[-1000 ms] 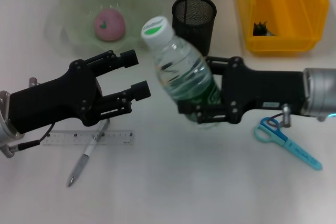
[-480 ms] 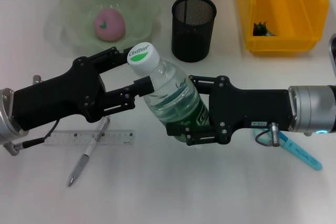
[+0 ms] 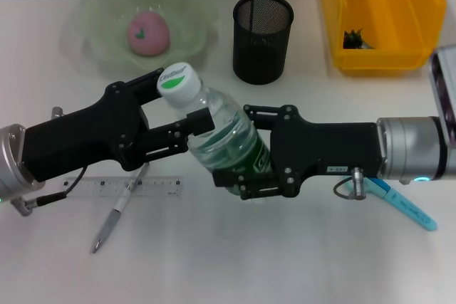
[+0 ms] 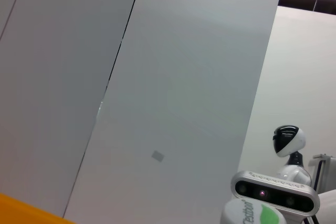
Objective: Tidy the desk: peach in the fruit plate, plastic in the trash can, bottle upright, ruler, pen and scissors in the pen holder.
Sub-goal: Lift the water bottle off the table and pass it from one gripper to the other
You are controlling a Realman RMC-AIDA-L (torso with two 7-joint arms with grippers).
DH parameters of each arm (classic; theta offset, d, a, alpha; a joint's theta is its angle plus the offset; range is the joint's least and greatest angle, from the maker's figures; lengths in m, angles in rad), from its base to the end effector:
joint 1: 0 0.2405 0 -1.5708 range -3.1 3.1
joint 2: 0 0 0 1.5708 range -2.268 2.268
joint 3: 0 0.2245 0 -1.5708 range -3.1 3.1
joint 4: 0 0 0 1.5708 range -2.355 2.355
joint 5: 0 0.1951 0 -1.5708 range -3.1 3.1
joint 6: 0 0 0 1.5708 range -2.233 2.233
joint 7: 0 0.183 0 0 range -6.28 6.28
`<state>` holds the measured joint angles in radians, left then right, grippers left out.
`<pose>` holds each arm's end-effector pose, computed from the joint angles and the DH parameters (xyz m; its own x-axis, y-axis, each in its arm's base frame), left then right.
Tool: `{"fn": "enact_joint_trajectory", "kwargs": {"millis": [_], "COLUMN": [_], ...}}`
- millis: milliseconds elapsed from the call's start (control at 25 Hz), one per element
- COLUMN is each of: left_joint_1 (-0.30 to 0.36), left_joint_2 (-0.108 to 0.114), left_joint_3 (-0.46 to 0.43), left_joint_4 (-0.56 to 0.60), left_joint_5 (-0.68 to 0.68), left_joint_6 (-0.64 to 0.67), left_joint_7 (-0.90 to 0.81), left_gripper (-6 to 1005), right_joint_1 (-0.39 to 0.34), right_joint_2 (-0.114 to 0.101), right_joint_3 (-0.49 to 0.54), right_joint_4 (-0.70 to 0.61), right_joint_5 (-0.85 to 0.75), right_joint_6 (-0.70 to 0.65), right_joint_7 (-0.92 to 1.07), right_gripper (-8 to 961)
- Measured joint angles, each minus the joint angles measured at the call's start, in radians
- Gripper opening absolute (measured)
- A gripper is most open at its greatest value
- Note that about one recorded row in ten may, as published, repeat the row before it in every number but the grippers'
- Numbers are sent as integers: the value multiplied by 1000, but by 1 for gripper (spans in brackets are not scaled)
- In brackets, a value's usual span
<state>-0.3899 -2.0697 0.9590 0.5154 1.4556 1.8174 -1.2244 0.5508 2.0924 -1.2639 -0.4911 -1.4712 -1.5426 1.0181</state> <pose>-0.1729 0.2618 -0.0051 0.5289 0.2330 0.8161 0.3456 -0.9374 0.0436 0.1466 0.2782 -0.0766 0.7837 -0.0539 -0.6188 -0.0972 -0.9946 -0.0364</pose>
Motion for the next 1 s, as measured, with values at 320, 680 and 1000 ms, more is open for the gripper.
{"fn": "enact_joint_trajectory", "kwargs": {"millis": [320, 680, 1000], "left_joint_1": [-4, -6, -6], "left_joint_2": [0, -1, 0], "left_joint_3": [0, -1, -2], "left_joint_4": [-14, -23, -23], "left_joint_5": [0, 3, 2], "left_joint_6": [6, 4, 3], "left_joint_7": [3, 5, -4], "left_gripper": [757, 753, 539], "right_joint_1": [5, 4, 5], "right_joint_2": [0, 0, 0], "right_joint_3": [-68, -75, -132], "right_joint_4": [11, 14, 16], "right_joint_5": [51, 69, 120], "right_joint_6": [29, 33, 40], "right_joint_7": [-10, -10, -16], "right_gripper": [766, 767, 768]}}
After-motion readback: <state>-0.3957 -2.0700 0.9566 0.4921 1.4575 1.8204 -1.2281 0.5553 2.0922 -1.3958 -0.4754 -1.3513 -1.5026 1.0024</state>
